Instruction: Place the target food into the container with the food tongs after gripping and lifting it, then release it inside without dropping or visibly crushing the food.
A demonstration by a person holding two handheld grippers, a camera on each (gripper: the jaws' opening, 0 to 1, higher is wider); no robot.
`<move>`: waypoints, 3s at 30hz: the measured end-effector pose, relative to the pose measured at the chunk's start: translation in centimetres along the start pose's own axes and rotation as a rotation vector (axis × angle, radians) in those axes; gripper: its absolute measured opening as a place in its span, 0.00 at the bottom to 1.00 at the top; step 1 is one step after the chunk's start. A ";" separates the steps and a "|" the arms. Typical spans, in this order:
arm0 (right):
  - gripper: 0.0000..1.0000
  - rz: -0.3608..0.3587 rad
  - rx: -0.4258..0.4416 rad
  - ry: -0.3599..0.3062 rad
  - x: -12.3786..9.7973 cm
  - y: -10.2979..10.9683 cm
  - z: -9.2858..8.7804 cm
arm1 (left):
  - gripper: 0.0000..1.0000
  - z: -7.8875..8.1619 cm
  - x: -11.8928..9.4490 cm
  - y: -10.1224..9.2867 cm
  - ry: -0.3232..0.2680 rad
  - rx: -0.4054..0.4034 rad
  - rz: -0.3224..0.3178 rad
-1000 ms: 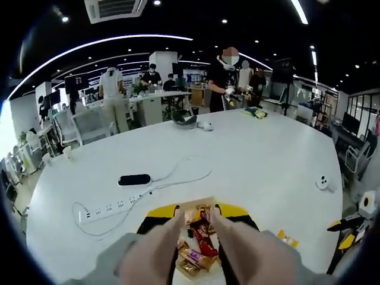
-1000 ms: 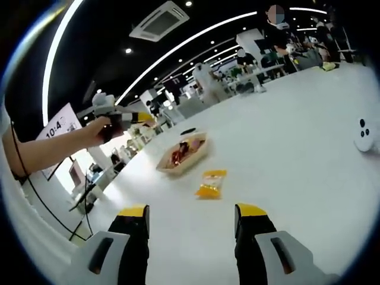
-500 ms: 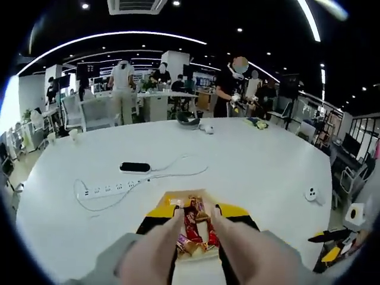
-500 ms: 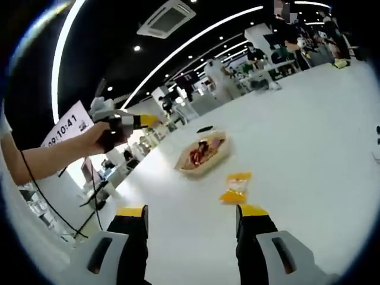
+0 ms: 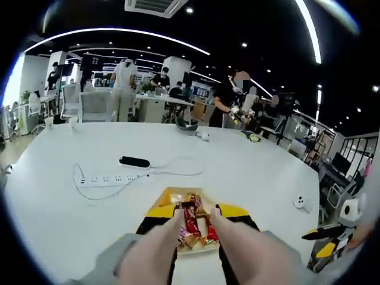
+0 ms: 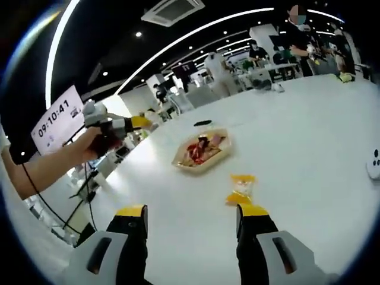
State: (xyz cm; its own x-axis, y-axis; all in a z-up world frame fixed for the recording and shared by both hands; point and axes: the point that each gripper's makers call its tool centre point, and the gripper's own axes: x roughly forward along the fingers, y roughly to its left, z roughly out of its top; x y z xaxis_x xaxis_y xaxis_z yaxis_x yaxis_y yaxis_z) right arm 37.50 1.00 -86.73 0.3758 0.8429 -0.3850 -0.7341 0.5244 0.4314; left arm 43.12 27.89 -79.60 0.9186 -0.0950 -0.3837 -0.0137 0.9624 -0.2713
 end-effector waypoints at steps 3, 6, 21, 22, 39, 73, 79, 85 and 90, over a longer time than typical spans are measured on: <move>0.59 -0.028 0.086 -0.069 0.2 0.2 1.3 | 0.23 0.0 0.1 -0.4 -0.009 -0.053 -0.044; 0.59 -0.039 0.059 -0.066 0.5 0.4 1.1 | 0.23 0.0 0.1 -0.7 -0.012 -0.034 -0.053; 0.60 -0.050 0.062 -0.084 0.6 0.7 0.6 | 0.24 -1.3 1.1 -1.8 -0.006 -0.041 -0.071; 0.60 -0.047 0.067 -0.086 0.5 0.5 0.5 | 0.24 -1.5 1.2 -2.0 -0.003 -0.042 -0.072; 0.62 -0.025 0.079 -0.075 1.1 0.8 0.5 | 0.24 -4.5 -2.1 -4.3 -0.008 -0.090 -0.081; 0.62 0.002 0.041 -0.022 0.0 1.6 -1.1 | 0.24 -5.3 -2.0 -9.8 -0.014 -0.079 -0.150; 0.62 -0.012 0.045 -0.033 -0.4 1.8 -1.5 | 0.24 -5.1 -1.6 -10.6 0.005 -0.041 -0.187; 0.62 -0.031 0.089 -0.055 -0.4 1.4 -0.9 | 0.24 -5.8 -1.1 -10.8 0.029 -0.010 -0.184; 0.62 0.015 0.059 -0.022 0.7 2.4 -1.6 | 0.25 -5.9 -1.0 -11.2 0.032 -0.005 -0.175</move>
State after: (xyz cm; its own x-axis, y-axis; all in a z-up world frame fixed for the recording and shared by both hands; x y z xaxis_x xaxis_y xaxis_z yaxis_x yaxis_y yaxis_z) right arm 35.04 2.62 -87.28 0.3780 0.8527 -0.3605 -0.7052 0.5175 0.4847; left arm 40.02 15.67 -81.32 0.8940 -0.2691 -0.3582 0.1434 0.9293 -0.3403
